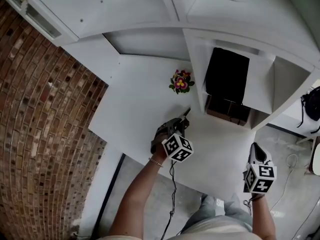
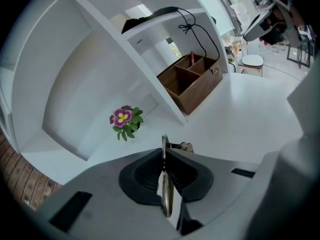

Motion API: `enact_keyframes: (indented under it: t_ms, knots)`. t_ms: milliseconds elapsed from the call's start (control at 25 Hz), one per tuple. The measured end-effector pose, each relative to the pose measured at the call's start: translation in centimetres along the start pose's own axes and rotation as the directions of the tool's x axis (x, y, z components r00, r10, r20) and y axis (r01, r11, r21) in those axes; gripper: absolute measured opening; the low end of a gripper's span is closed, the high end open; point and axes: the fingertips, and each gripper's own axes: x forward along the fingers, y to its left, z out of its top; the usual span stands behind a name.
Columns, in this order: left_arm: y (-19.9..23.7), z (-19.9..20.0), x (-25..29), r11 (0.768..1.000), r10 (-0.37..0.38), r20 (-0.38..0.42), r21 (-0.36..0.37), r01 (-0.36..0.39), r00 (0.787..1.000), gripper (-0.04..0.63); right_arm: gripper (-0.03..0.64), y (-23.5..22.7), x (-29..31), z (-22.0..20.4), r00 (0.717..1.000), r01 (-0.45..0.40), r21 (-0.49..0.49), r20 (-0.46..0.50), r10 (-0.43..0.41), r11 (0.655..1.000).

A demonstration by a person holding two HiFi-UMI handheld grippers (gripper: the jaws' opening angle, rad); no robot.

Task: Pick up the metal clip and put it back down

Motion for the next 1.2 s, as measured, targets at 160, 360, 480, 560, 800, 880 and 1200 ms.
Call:
enact_keyframes:
  t_ms: [160,360,480,560,800,880,1200]
  knots:
    - [-0.8,0.0,1.1,0.999,-0.001,0.009,0.040,0.000,1.000,0.023,0.000,-0.4,0.0,-1.2,1.000,0.016,0.012,-0.021,-0.016,1.000]
    - [-1.7,-0.1,1.6,0.997,0.018,0.031,0.072,-0.021,0.999,0.023,0.000,-0.7,-0.1,-2.2,0.999,0.026,0.022,-0.037,-0.025,0.999]
    - [-2.2,-0.3,1.9,0.997,0.015,0.040,0.071,-0.017,0.999,0.023,0.000,-0.7,-0.1,-2.4,0.999,0.029,0.025,-0.035,-0.028,0.999]
    - [-2.4,-0.4,2.1,0.998,0.013,0.048,0.062,-0.016,0.999,0.023,0.000,-0.7,-0.1,-2.5,0.999,0.031,0.025,-0.035,-0.030,0.999]
    - [-2.9,-0.7,2.6,0.998,-0.052,0.031,-0.024,0.052,0.998,0.025,0.000,-1.1,-0.5,-3.0,0.998,0.044,0.035,-0.038,-0.043,0.998]
    - [-3.3,-0.6,2.5,0.997,-0.079,0.030,-0.022,0.080,0.996,0.026,0.000,-1.4,-0.6,-3.3,0.998,0.053,0.041,-0.045,-0.051,0.998]
    - [-5.2,-0.5,2.8,0.966,-0.230,0.002,-0.117,0.229,0.973,0.071,0.000,-2.1,-1.0,-3.4,0.997,0.071,0.053,-0.044,-0.068,0.996]
